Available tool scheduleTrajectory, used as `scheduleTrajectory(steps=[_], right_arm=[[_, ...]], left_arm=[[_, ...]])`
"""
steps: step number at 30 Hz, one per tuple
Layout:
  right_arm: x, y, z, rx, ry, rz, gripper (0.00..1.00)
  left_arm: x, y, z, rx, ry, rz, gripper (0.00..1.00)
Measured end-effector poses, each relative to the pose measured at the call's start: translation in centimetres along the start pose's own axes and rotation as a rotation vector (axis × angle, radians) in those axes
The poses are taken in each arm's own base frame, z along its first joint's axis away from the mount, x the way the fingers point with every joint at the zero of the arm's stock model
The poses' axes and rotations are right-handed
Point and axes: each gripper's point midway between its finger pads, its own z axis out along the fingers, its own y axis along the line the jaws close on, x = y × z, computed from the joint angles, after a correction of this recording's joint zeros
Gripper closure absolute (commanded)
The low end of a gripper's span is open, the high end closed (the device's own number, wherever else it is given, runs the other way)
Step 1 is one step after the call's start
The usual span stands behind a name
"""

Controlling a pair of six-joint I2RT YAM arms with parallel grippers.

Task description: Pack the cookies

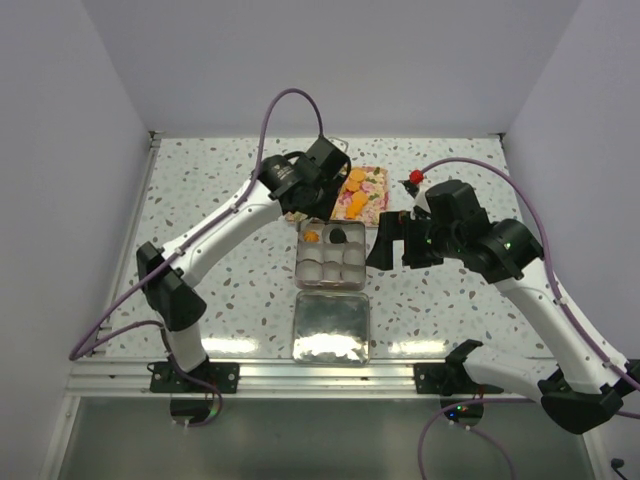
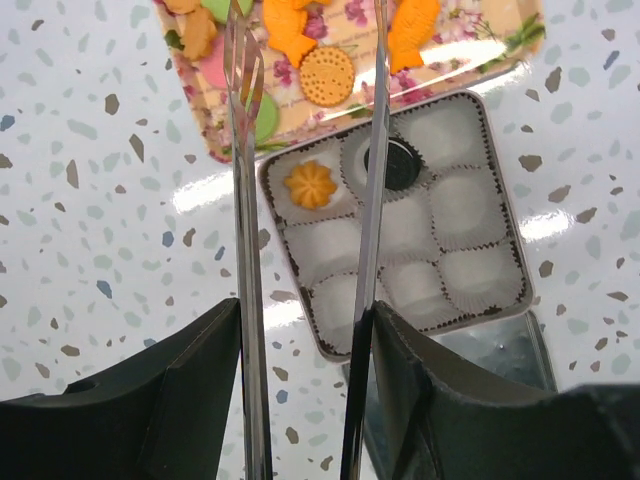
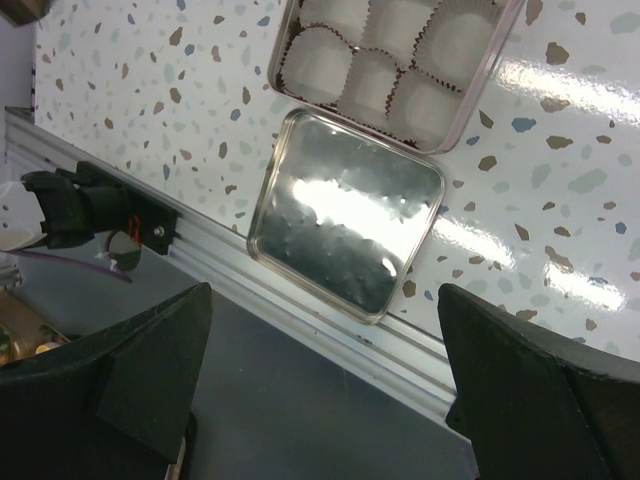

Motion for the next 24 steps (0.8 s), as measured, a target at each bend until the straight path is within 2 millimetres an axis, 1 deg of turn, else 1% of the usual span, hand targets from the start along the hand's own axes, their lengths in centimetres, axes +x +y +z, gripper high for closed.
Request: scheduleTrajectory(steps=[2,5,10,13,18,24], right_arm=[[0.0,0.0,0.0,0.0,0.0,0.0,0.01],[0.0,0.0,0.0,0.0,0.001,0.0,0.01],[0.1,-0.1,0.0,0.002,0.004,0.0,0.01],[0.2,-0.1,0.0,0.005,0.009,-0.001,0.01],[0.2,-0.3,0.3,0.016,0.021,-0.007,0.01],[0.2,-0.5,0.6,0.032,0.037,-0.019,0.01]], left_arm=[[-0.5,0.9,0.3,-0.017,0.0,-0.013,0.42],[-0.7,1.8,1.8,-0.045,0.02,-0.024,0.43],[0.2,3.1,5.1,-0.086,0.09,-0.017,0.44],[0.8,3.5,6.8,-0.101,0.127,-0.006,0.45],[1.8,3.3,9.0,-0.109,0.168,0.02,0.45],[2.5,2.8,10.7,-0.101,0.197,0.032,0.44]])
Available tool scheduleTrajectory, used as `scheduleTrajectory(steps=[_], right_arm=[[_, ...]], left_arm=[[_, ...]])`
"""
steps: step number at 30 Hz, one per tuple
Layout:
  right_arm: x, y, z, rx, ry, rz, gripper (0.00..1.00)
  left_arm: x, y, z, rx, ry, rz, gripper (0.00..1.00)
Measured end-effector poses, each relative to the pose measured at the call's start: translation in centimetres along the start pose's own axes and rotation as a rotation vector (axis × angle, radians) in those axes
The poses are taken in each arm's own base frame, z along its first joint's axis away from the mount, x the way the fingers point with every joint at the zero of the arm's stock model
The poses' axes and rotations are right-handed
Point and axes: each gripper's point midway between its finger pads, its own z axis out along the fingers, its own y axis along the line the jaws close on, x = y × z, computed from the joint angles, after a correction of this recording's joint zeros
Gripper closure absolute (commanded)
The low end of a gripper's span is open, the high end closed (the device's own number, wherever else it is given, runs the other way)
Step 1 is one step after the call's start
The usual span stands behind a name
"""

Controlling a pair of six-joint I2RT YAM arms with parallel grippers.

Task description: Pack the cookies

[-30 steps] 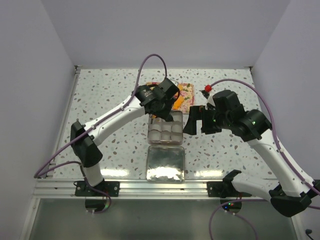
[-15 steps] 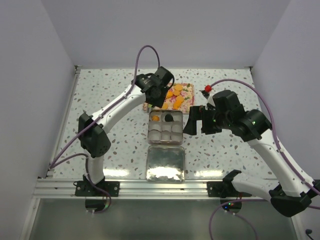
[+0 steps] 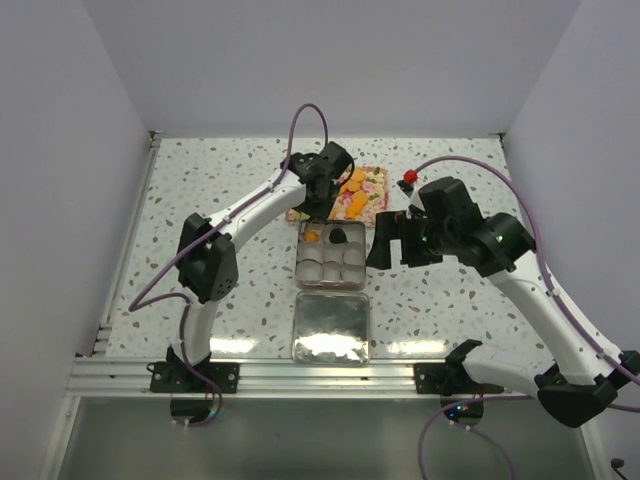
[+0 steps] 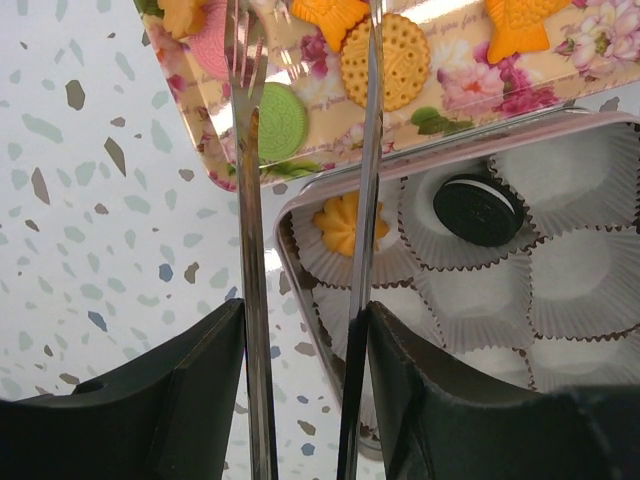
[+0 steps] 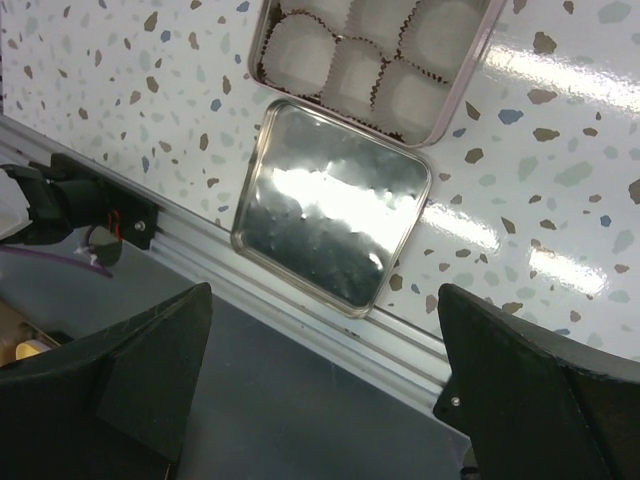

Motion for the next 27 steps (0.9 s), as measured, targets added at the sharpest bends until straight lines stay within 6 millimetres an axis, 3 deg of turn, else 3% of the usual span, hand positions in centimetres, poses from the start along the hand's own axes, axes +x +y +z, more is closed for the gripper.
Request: scheduleTrajectory(steps=[11,19,27], right_arm=[[-0.7,-0.4,0.7,0.031,0.01,-0.039,0.01],[-1.2,-0.7,1.2,0.054,0.015,-0.067,0.01],[-1.4,-0.8,1.2,0.062,0.014,-0.088,0.01]], left_arm=[[-0.7,-0.1,2.6,0.004,0.018,-0.005,0.46],[-1.1,-0.2,3.2,0.006,0.024,-0.005,0.58],[-1.1,0.1,3.3,0.0,0.027,-0.008,0.62]])
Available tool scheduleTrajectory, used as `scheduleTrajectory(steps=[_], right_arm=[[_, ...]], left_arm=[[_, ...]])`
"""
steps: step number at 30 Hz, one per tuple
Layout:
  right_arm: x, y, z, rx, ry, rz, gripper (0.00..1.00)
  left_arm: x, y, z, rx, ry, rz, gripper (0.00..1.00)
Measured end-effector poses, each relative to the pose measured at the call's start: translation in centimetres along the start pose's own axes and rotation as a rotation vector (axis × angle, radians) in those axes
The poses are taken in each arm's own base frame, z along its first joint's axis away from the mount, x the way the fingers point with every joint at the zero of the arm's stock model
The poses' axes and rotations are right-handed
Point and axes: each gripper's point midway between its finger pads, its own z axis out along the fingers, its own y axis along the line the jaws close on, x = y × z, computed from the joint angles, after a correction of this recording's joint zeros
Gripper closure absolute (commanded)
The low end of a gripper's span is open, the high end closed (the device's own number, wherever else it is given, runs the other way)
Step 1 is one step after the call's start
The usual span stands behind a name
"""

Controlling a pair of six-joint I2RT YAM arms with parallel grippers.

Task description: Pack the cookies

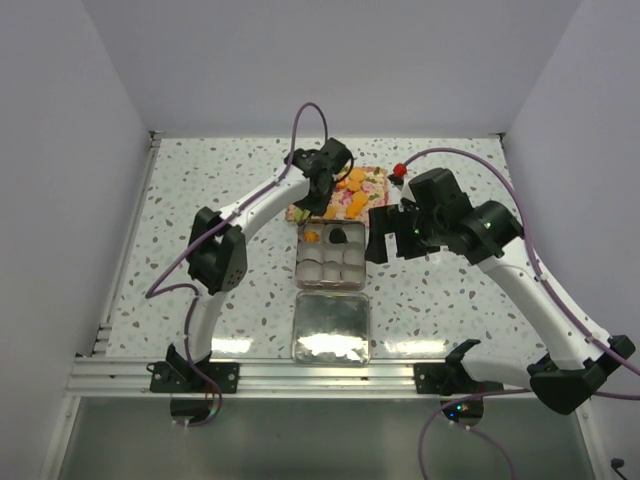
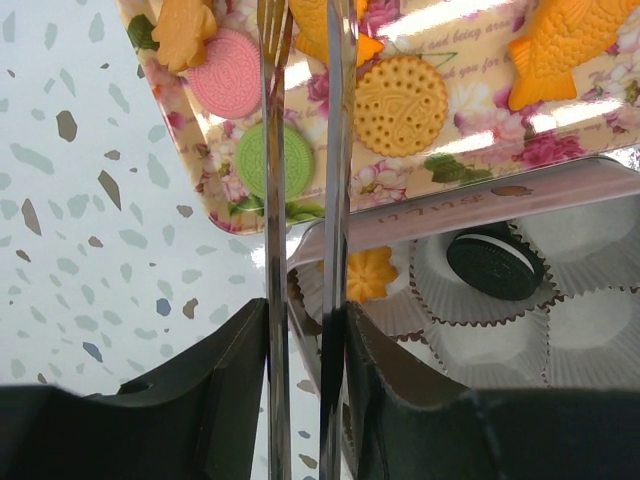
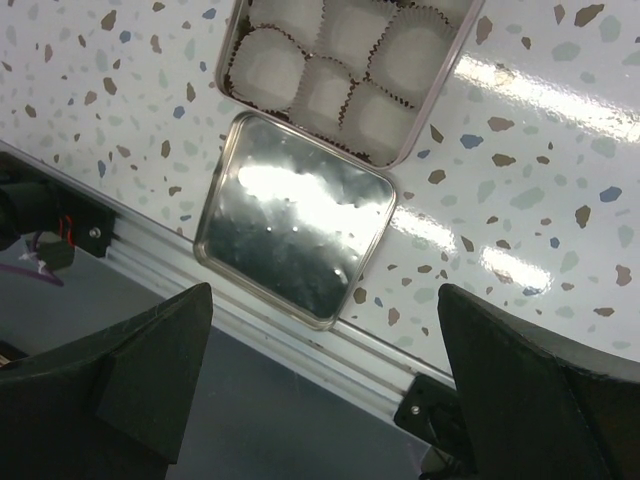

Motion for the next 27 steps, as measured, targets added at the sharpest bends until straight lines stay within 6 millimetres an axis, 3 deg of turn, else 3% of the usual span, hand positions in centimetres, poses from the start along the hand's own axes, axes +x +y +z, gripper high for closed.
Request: scheduleTrajectory(steps=[13,23,27], right_arm=[[-0.2,0.1,-0.1,-0.004,-0.006,-0.009,0.01],[-0.2,0.5,-0.3,-0.023,-0.01,0.009,0.01],[-0.2,0.6,-0.8,-0.034,-0.026,0.021,0.01]], left_arm=[[-0.9,1.5,-0.9,-0.025,-0.013,-0.015,0.64],[-2.9,2.8,-6.6,0.006,-0.129,-0.056,0.55],[-1.9,2.9,-6.8,0.013,-0.115,-0.053,0.5]])
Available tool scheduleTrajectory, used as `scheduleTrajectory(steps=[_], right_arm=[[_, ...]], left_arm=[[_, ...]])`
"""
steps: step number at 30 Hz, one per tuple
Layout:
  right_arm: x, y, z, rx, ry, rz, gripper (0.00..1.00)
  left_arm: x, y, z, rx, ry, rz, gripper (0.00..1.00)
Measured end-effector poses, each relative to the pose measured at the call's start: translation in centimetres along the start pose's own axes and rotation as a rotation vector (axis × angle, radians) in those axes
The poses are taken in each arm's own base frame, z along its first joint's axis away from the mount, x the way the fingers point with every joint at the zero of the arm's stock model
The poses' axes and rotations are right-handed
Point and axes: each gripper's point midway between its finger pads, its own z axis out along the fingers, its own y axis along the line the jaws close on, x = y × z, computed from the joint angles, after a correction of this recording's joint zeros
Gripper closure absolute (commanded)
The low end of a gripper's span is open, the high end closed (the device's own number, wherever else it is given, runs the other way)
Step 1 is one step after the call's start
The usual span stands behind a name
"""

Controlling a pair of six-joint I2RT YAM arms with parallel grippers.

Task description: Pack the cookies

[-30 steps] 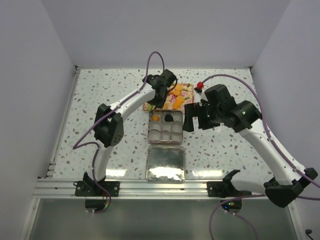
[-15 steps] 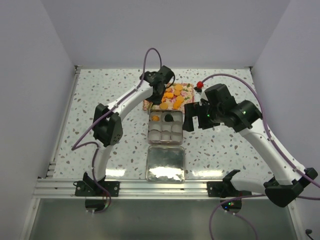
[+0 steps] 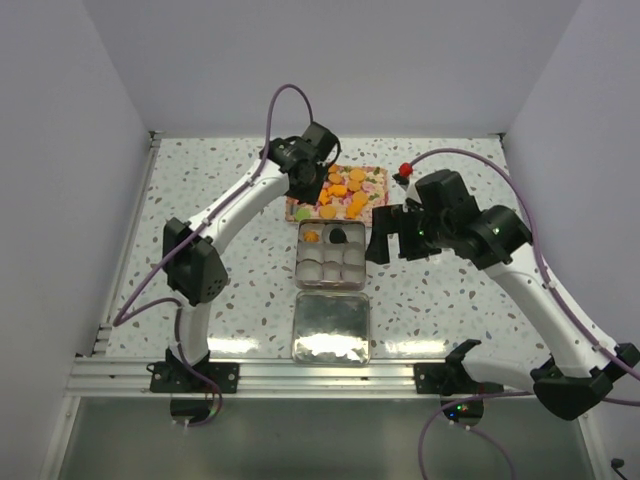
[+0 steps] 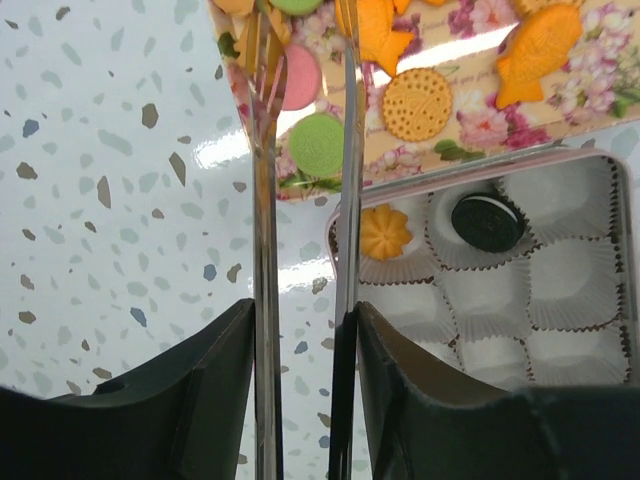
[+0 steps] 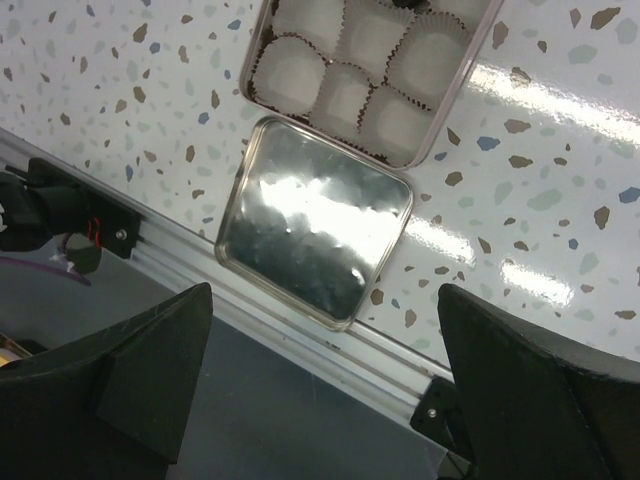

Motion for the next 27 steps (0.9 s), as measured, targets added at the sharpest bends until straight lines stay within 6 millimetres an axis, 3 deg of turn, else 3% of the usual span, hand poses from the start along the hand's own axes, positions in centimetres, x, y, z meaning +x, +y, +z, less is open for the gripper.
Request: scheduleTrajectory(steps=[5,19,27], right_arm=[[0.2,0.1,-1.1,-0.015,-0.032,0.014,0.01],[0.7,0.1,-1.4,-0.017,-0.035,0.047,0.01],[0.7,0.0,-1.2,-0.014,-0.029,0.048,0.01]], left_arm=[[2.1,0.2,1.0,-0.02,0.061,0.015,0.46],[2.4,2.1,1.6,-0.097,0.066,0.037,0.45],[2.8,2.0,2.9,-0.11,0.089,0.062,0.46]])
